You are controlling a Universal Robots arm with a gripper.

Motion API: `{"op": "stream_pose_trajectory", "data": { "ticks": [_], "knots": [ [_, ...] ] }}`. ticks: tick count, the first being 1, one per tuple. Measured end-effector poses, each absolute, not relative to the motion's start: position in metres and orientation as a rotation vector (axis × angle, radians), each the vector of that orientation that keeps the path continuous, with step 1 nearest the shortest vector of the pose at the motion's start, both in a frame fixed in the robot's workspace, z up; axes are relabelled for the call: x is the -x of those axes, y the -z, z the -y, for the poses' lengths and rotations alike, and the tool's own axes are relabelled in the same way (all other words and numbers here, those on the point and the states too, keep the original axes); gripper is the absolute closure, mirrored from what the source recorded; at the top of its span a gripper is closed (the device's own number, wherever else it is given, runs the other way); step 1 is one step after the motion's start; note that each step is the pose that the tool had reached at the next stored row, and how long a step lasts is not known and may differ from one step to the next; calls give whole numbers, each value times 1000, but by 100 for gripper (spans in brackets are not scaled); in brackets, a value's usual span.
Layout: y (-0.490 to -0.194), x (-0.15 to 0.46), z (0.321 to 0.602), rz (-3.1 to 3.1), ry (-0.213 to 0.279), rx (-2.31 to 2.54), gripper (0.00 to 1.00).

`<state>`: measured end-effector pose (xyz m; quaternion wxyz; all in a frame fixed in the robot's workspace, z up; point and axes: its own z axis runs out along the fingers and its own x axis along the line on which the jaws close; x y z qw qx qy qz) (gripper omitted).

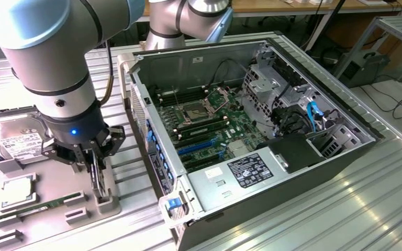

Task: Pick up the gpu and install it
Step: 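Pick up the gpu and move the gpu toward the slot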

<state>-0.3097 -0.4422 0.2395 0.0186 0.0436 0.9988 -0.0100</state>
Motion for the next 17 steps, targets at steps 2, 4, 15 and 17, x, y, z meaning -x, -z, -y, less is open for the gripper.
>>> {"op": "stream_pose_trajectory", "data": {
  "ticks": [2,4,15,17],
  "knots": [
    [-241,310,442,-3101,31,-135,71],
    [-243,310,442,-3101,31,-135,71],
    [-259,310,442,-3101,31,-135,71],
    [-261,310,442,-3101,31,-135,71]
  ]
}}
